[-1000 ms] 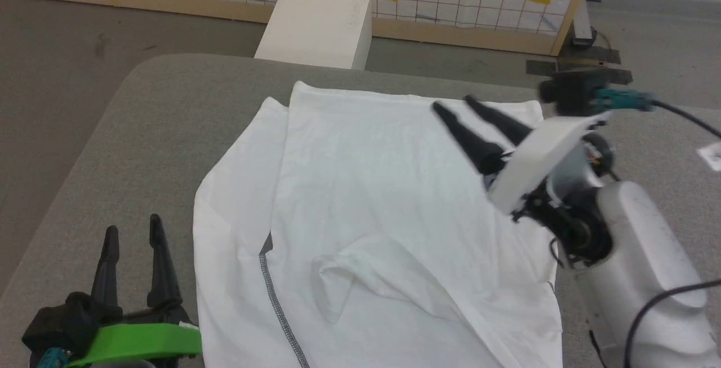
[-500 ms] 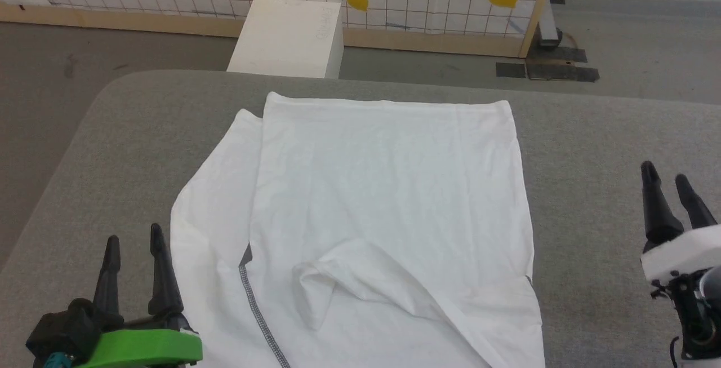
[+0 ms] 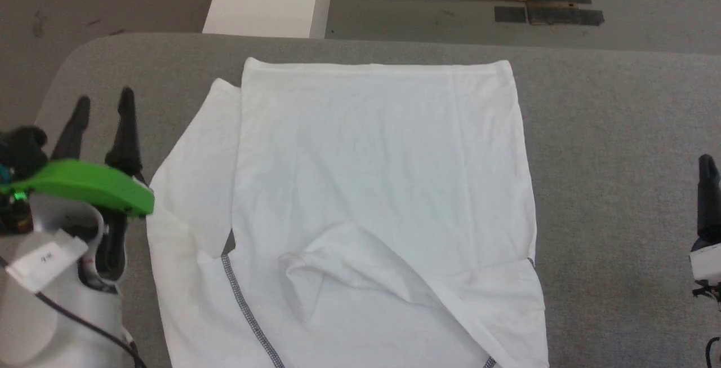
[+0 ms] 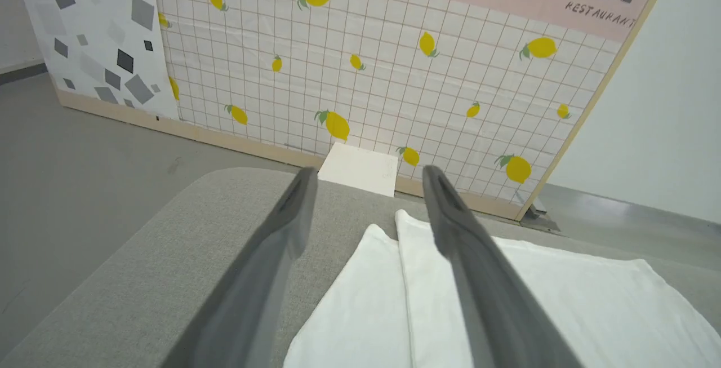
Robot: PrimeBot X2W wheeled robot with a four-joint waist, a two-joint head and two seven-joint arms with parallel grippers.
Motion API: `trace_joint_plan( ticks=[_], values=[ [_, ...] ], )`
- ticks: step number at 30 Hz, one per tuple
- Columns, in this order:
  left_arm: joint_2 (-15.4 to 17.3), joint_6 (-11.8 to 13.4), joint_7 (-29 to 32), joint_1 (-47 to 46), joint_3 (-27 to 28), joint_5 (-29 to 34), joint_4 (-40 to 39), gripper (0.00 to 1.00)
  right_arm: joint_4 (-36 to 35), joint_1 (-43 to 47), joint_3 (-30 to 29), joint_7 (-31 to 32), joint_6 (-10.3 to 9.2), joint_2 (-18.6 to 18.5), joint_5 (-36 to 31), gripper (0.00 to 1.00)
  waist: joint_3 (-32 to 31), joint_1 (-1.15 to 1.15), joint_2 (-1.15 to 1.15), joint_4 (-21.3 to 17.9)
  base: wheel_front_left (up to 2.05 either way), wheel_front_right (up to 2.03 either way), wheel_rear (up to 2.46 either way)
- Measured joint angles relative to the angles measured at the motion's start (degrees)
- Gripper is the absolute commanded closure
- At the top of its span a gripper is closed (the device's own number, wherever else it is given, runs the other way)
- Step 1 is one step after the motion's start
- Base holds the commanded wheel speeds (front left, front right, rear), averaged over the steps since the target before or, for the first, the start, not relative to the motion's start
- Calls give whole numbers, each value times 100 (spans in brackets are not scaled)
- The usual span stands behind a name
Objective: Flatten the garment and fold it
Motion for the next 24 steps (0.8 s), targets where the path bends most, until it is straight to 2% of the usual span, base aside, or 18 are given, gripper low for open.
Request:
trace_joint_plan(
  ticks=[9,13,16,24],
  values=[
    [832,-77,2152,-2324,-447,-253,1290,0,-443,-330,-151,170,0,-3,11,0,871,1,0,-153,0,0,0],
    [1061,-104,3286,-2842,-838,-268,1666,0,-524,-341,-179,193,0,0,48,0,1260,1,0,-242,0,0,0],
    [1162,-124,3847,-3036,-1065,-260,1787,0,-558,-341,-196,194,0,0,59,0,1515,1,0,-305,0,0,0],
    [1373,-125,4163,-3208,-1378,-136,1845,0,-672,-350,-185,193,0,0,149,0,2068,1,0,-428,0,0,0]
  ],
)
